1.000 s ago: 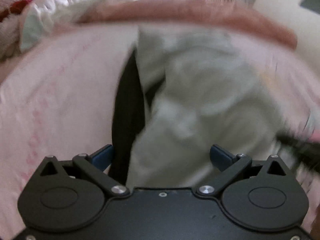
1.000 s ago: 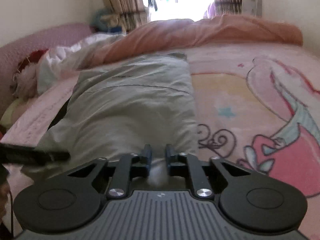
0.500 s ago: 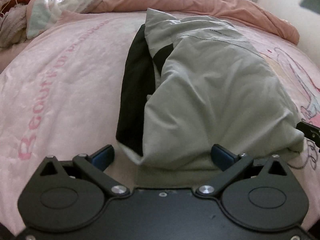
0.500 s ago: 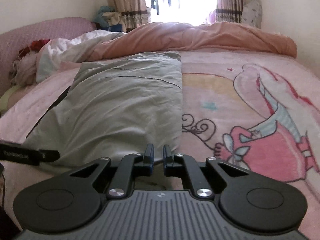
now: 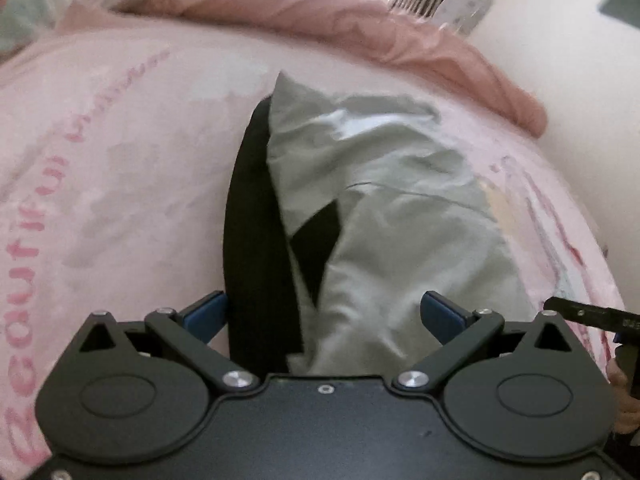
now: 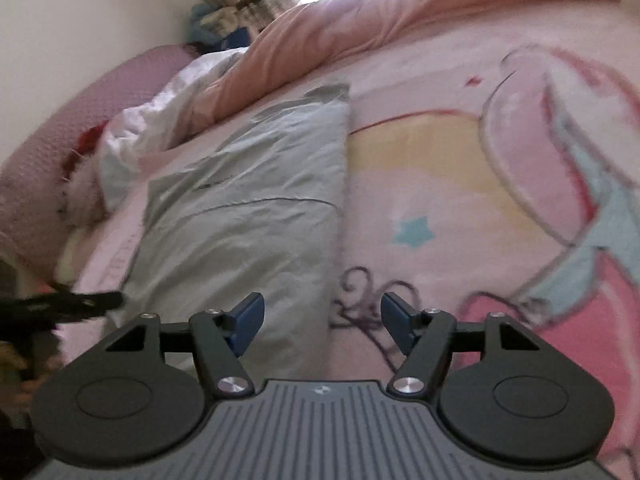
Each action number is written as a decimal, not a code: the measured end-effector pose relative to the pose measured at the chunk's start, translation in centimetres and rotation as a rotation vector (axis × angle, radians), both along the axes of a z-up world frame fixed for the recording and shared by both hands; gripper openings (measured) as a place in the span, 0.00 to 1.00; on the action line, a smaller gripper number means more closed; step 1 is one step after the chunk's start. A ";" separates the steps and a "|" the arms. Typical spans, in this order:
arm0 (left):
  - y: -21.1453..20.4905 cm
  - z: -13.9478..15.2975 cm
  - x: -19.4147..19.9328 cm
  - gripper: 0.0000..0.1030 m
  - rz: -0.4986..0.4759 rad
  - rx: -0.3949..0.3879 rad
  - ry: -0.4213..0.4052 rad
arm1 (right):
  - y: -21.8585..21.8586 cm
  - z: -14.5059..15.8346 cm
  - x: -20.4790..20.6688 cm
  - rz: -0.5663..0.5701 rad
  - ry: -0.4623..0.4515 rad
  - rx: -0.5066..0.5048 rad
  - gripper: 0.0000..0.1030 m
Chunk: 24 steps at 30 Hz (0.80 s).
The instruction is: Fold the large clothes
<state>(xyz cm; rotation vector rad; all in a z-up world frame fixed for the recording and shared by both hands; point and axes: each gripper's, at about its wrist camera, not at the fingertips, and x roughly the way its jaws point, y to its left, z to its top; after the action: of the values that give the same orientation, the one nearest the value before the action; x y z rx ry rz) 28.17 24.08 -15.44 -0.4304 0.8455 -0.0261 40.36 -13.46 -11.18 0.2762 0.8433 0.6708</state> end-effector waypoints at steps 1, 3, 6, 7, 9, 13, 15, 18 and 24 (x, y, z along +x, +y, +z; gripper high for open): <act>0.0 -0.3 0.7 1.00 -0.014 -0.007 0.020 | 0.3 -0.5 0.7 0.021 0.027 0.018 0.77; 0.0 -1.2 1.9 1.00 -0.021 -0.008 0.053 | 1.1 -1.7 2.4 0.063 0.095 0.051 0.77; 1.2 -2.0 2.6 1.00 0.022 -0.059 0.048 | 1.2 -2.4 3.7 0.074 0.126 0.108 0.77; 1.6 -2.1 2.5 1.00 0.031 -0.079 0.043 | 1.2 -2.4 4.0 0.084 0.138 0.121 0.77; 1.5 -2.3 2.8 1.00 0.029 -0.084 0.028 | 1.1 -2.8 4.7 0.097 0.164 0.162 0.77; 0.5 -1.9 4.9 1.00 -0.036 -0.058 0.039 | 1.9 -3.3 6.2 0.074 0.211 0.232 0.80; 0.4 -1.9 6.0 1.00 -0.038 -0.077 0.040 | 2.5 -3.1 6.6 0.063 0.193 0.218 0.80; 0.6 -1.8 7.2 1.00 -0.037 -0.097 0.041 | 3.6 -3.0 6.8 0.044 0.170 0.212 0.87; 1.3 -1.8 8.0 1.00 -0.029 -0.124 0.011 | 5.4 -2.6 6.9 -0.006 0.094 0.157 0.81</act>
<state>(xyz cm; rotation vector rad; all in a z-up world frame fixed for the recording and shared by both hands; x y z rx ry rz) 36.20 25.34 -17.22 -0.5351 0.8640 -0.1039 47.24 -8.01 -13.76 0.4546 0.8801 0.7239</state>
